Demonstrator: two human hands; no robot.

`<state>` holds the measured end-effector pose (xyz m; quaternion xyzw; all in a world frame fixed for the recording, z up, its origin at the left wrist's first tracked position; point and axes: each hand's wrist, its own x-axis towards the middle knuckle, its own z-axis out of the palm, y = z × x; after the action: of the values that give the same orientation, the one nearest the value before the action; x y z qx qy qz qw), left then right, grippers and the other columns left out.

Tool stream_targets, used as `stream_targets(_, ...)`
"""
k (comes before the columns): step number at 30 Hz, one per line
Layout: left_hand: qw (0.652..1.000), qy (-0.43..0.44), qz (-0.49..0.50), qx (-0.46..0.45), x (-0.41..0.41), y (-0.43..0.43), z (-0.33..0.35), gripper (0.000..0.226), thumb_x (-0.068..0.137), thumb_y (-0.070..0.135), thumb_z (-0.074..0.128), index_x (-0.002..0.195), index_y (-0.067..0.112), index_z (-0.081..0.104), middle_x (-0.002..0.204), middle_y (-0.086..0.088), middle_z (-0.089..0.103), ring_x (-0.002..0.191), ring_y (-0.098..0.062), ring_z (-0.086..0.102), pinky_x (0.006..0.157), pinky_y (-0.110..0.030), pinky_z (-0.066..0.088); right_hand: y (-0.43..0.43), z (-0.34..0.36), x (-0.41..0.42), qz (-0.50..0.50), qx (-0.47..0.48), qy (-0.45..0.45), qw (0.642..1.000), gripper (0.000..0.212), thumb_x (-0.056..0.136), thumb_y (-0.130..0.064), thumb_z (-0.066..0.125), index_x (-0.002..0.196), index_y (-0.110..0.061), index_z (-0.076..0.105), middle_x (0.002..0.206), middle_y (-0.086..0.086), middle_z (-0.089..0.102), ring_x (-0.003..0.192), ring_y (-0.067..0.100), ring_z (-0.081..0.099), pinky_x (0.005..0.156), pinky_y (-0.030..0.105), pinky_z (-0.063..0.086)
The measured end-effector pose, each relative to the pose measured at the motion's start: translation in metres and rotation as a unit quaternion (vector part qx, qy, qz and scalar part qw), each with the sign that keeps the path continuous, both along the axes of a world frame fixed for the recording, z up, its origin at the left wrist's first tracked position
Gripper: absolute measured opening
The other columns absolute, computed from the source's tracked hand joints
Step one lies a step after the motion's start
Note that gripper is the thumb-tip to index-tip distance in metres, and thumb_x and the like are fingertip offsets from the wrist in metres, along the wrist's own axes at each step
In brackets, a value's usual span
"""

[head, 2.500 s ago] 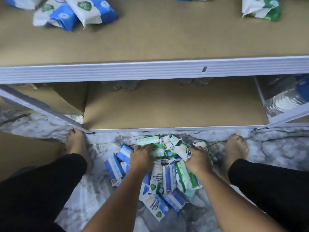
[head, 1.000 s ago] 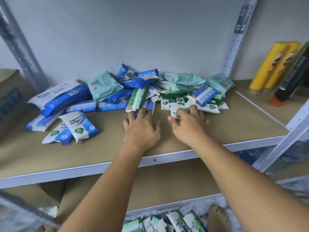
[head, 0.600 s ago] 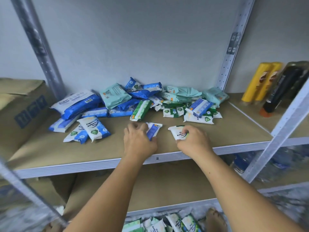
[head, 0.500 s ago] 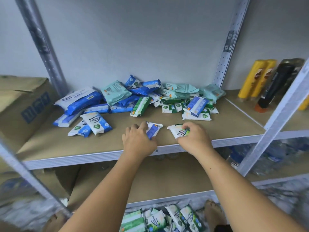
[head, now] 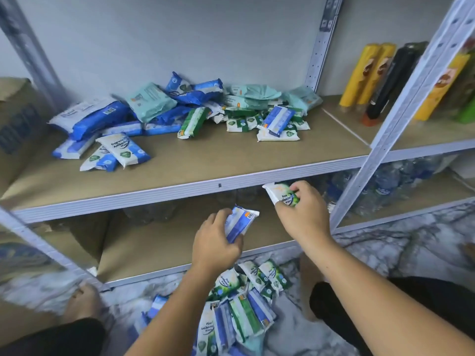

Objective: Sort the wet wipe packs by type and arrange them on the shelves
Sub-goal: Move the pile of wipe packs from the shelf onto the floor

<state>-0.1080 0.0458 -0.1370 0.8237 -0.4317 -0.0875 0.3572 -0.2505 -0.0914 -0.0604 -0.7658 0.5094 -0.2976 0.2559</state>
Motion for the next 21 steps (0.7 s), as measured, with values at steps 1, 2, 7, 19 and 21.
stream_targets(1,0.999,0.014,-0.005,0.036,-0.004,0.0,-0.014,0.051,0.078,0.039,0.064,0.125,0.031,0.048,0.109,0.005,0.056,0.098,-0.026,0.058,0.076,-0.035,0.047,-0.002,-0.012,-0.002,-0.001,0.024,0.035,0.999,0.034,0.066,-0.034,0.059,0.099,-0.029,0.053,0.099,-0.003,0.059,0.09,0.026,0.056,0.075,0.039,0.051)
stream_targets(2,0.997,0.024,-0.009,0.066,-0.007,0.0,-0.028,0.049,0.081,0.041,0.065,0.125,0.03,0.046,0.111,0.002,0.056,0.099,-0.029,0.059,0.076,-0.035,0.047,-0.003,-0.023,-0.004,-0.001,0.053,0.07,0.996,0.033,0.068,-0.032,0.06,0.1,-0.028,0.053,0.096,-0.003,0.058,0.088,0.027,0.056,0.073,0.038,0.051)
stream_targets(7,0.978,0.061,-0.04,0.193,-0.027,-0.005,-0.097,0.076,0.088,0.051,0.063,0.151,0.035,0.025,0.126,-0.008,0.052,0.104,-0.035,0.063,0.081,-0.04,0.053,-0.008,-0.11,-0.019,0.008,0.209,0.233,0.95,0.038,0.068,-0.031,0.06,0.104,-0.026,0.05,0.089,0.001,0.059,0.08,0.029,0.058,0.072,0.033,0.052)
stream_targets(19,0.908,0.032,-0.14,0.395,-0.05,-0.007,-0.221,0.076,0.092,0.056,0.055,0.154,0.032,0.02,0.14,-0.011,0.041,0.122,-0.033,0.052,0.094,-0.044,0.052,-0.005,-0.283,-0.043,0.115,0.259,0.439,0.853,0.05,0.084,-0.027,0.063,0.131,-0.018,0.049,0.131,0.007,0.057,0.123,0.026,0.053,0.101,0.031,0.046)
stream_targets(21,0.901,0.001,-0.146,0.408,-0.053,-0.008,-0.23,0.077,0.093,0.055,0.053,0.156,0.028,0.019,0.146,-0.012,0.036,0.131,-0.033,0.042,0.101,-0.043,0.046,0.002,-0.299,-0.046,0.116,0.273,0.432,0.851,0.043,0.091,-0.029,0.062,0.13,-0.016,0.049,0.13,0.007,0.057,0.122,0.025,0.054,0.1,0.029,0.043)
